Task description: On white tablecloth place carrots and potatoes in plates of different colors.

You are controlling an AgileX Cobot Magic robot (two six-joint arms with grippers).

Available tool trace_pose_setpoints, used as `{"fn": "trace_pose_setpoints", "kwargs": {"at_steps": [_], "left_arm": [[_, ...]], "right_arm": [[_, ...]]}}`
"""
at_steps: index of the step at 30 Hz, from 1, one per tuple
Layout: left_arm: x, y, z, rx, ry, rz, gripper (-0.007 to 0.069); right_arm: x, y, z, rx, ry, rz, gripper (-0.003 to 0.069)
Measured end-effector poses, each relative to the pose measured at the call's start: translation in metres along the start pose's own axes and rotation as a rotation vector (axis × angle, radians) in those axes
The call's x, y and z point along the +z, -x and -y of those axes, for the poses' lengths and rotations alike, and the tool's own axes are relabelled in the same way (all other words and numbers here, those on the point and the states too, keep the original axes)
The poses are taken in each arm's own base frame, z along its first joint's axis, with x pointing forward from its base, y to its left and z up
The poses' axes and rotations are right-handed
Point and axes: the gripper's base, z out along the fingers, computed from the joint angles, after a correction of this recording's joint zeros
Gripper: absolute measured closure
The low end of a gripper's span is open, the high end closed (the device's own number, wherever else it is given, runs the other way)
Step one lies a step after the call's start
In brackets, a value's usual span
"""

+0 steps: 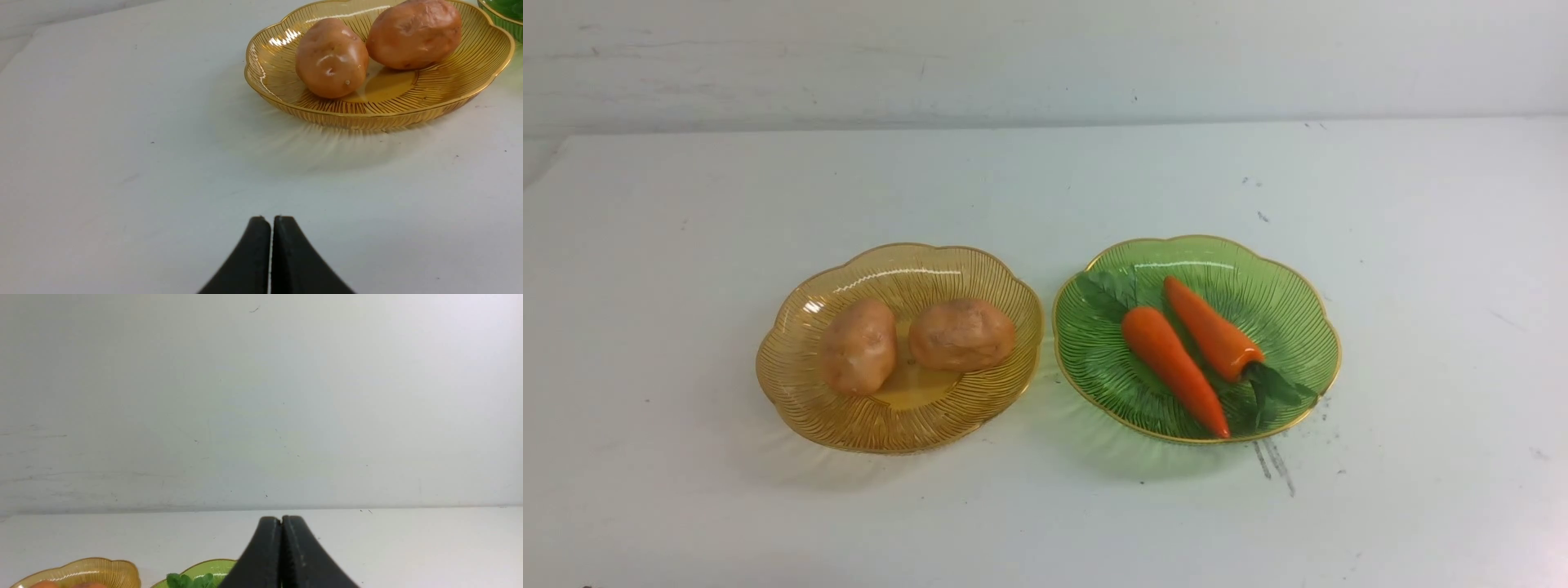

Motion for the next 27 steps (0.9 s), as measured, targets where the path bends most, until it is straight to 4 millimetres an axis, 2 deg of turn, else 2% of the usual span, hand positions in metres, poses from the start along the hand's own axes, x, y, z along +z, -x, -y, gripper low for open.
{"fn": "trace_pose_setpoints", "kwargs": {"at_steps": [12, 18, 22, 27], "left_arm": [[0.000, 0.000, 0.000, 0.000, 0.000, -0.001, 0.0627], [0.000, 0.000, 0.000, 0.000, 0.000, -0.002, 0.0627], [0.000, 0.000, 0.000, 0.000, 0.000, -0.002, 0.0627], [0.000, 0.000, 0.000, 0.000, 0.000, -0.002, 0.0627]], "right_arm": [[0.000, -0.001, -0.009, -0.077, 0.096, -0.005, 0.0674], [0.002, -0.005, -0.006, -0.106, 0.012, -0.007, 0.0674], [0.008, -0.027, 0.002, -0.124, -0.130, -0.066, 0.0674], [0.015, -0.070, 0.016, -0.139, -0.264, -0.183, 0.0674]]}}
